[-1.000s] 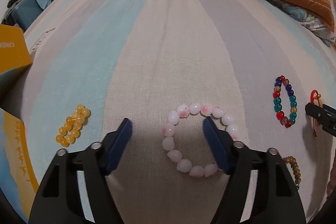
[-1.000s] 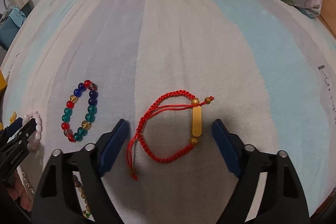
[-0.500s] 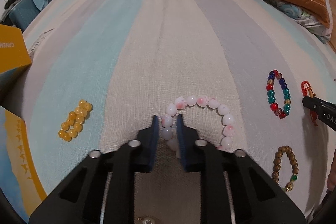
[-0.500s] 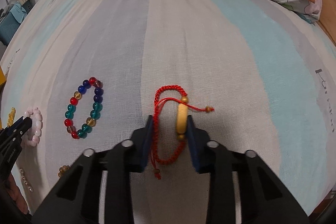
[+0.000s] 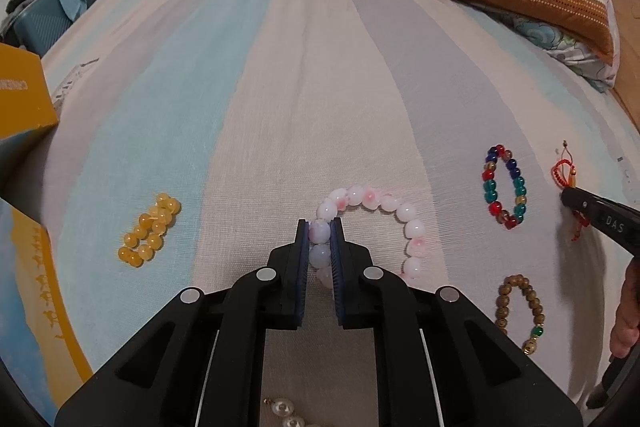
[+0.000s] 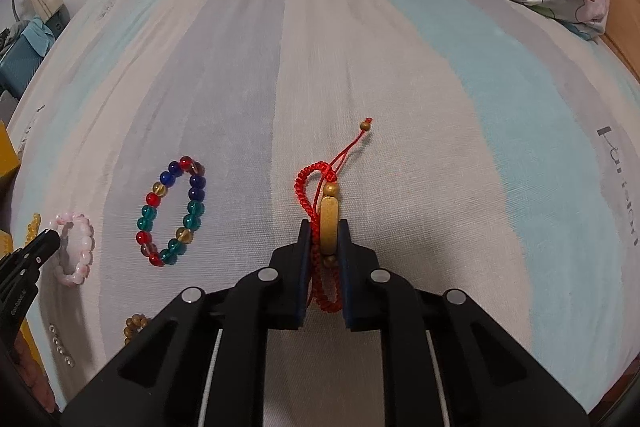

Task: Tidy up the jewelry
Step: 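Grasp the pink-white bead bracelet with the left tool while the right tool grasps the red cord bracelet, then lift both held bracelets and carry them over the white box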

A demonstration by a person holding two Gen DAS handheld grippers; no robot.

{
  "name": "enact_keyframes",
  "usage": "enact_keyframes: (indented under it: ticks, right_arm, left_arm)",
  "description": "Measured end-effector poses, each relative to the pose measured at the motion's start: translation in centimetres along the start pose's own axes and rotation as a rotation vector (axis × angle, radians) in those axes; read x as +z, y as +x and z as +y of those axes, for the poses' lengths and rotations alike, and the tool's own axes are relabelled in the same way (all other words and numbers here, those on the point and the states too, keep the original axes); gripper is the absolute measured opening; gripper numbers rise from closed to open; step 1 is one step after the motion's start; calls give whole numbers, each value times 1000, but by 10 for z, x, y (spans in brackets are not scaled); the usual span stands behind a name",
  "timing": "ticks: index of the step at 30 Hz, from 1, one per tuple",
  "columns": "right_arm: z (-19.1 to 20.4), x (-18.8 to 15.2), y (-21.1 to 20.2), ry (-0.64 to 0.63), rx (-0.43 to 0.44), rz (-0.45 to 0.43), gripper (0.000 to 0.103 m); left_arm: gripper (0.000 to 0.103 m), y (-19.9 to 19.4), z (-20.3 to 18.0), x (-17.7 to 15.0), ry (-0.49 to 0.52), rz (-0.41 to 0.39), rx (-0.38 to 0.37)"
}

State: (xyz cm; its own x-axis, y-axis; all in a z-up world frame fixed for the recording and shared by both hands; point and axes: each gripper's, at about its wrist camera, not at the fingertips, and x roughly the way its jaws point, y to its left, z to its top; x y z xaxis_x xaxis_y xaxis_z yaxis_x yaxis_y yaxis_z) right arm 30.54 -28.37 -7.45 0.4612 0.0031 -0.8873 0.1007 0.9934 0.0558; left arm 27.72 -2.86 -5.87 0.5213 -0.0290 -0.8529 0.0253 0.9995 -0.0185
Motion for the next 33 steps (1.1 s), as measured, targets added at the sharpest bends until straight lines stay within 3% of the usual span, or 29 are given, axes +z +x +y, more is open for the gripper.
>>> enact_keyframes:
  ticks: [21,33]
  right_arm:
    - [19,-6,-40,-42,-5,-107,12]
    - [36,-14,-65,-68,0,-144,12]
  left_arm:
    - [10,-47,-2,7,-6,-94,-50]
    - [10,-75,1,2,-12,-125,-40]
